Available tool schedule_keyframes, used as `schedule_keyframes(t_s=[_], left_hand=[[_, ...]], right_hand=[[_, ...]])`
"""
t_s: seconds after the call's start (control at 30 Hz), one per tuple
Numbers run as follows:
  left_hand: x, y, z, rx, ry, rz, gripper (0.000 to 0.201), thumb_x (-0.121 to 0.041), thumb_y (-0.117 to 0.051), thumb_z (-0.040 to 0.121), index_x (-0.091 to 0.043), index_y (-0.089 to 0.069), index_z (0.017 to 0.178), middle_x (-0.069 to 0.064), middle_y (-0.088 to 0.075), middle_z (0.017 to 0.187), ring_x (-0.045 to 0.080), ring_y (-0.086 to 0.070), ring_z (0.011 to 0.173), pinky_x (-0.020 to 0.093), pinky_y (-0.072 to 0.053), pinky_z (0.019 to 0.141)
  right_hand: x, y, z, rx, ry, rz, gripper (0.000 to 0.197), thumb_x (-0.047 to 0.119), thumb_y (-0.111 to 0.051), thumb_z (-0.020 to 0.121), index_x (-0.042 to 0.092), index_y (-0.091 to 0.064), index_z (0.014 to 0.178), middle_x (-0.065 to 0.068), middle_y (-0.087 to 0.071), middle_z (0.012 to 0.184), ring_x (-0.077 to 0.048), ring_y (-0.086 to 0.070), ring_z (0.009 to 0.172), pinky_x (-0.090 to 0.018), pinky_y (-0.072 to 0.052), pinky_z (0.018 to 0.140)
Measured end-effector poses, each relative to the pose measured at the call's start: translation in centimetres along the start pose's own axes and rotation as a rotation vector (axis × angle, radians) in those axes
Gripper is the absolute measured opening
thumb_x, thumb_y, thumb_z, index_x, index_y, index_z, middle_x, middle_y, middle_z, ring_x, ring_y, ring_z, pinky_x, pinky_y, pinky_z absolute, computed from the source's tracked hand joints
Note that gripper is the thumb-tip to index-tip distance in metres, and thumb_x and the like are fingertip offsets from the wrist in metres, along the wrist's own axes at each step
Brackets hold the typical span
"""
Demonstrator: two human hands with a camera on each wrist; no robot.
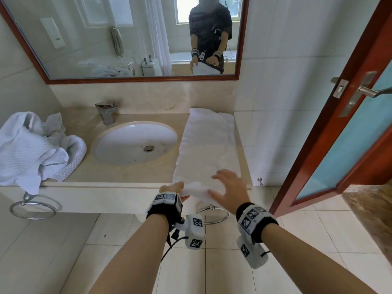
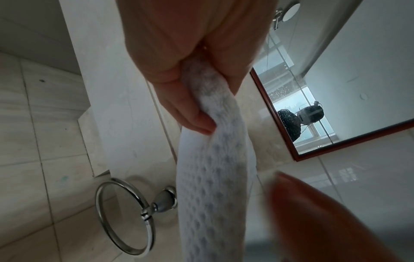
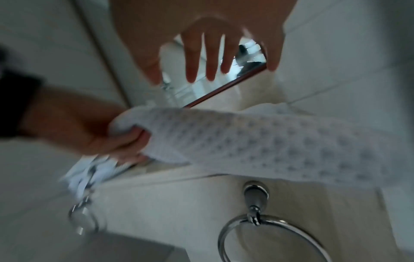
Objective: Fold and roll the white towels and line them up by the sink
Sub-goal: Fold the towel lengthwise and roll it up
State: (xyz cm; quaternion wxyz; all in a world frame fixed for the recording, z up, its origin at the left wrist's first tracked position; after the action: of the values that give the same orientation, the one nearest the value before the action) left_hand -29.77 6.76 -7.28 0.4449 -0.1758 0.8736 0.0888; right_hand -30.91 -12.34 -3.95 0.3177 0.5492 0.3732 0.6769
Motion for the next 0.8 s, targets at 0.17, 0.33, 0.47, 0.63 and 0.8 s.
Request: schedule_keyframes(t_s=[0.17,0.33,0.47,0.63,0.8], left_hand=[[-0.5,-0.6,0.7,0.092,0.063,0.024,0.015,-0.008,-0.051,0.092,-0.006,-0.046,0.107,0.010,-0.049,0.111,0.026,-0.054,0.095,0.030,-0.055,0.068],[-2.5,0.7,-0.1,-0.127,-0.149,0.532,0.022,-0.007,-0.050,0.088,0.001,-0.053,0.109,0.020,-0.048,0.117,0.030,-0.056,0.082,0.041,-0.054,0.077],[-3.7,-1.4,-1.9,0.001,-0.756,1.334,0.040,-0.047,-0.051,0.088,-0.025,-0.051,0.122,-0.003,-0.041,0.140,0.019,-0.039,0.129,0.050,-0.030,0.107],[-1.7,-4.4,-2.0,0.279,-0.747,1.807,0.076,-0.052,-0.062,0.079,-0.024,-0.025,0.139,-0.004,-0.046,0.138,0.021,-0.048,0.127,0.069,-0.014,0.108],[-1.9,-5.6,-0.6,0.308,-0.689,1.708,0.043,-0.022,-0.062,0.082,-0.012,-0.039,0.117,0.008,-0.062,0.114,0.031,-0.064,0.098,0.039,-0.047,0.081]], right_hand=[[-0.4,-4.2,0.0,0.279,-0.009,-0.223,0.065,0.032,-0.061,0.085,0.032,-0.029,0.142,0.009,-0.039,0.145,-0.016,-0.026,0.142,-0.065,-0.006,0.112],[-0.2,-3.4,1.6,0.222,0.027,-0.198,0.025,0.018,-0.046,0.089,0.023,-0.055,0.111,0.002,-0.063,0.107,-0.022,-0.059,0.098,-0.040,-0.041,0.092],[0.7,-2.6,3.7,0.309,0.060,-0.205,0.021,0.015,-0.043,0.085,0.019,-0.054,0.102,-0.004,-0.065,0.097,-0.025,-0.054,0.080,-0.033,-0.041,0.075],[0.4,-1.8,5.5,0.477,-0.058,-0.127,0.024,0.016,-0.042,0.087,0.020,-0.053,0.108,-0.008,-0.062,0.103,-0.023,-0.053,0.085,-0.029,-0.040,0.074],[-0.1,-1.6,5.7,0.567,-0.093,-0.169,0.031,0.023,-0.039,0.090,0.019,-0.045,0.121,-0.004,-0.053,0.095,-0.024,-0.054,0.087,-0.032,-0.040,0.074]])
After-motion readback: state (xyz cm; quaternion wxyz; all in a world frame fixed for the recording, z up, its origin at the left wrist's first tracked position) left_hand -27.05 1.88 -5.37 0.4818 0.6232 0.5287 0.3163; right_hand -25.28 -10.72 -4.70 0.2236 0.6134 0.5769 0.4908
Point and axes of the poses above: each hand's wrist, its own z-axis towards the middle knuckle, its own y-axis out of the back of the hand, x = y × z, the point moved 5 cm from there along z, towards the middle knuckle
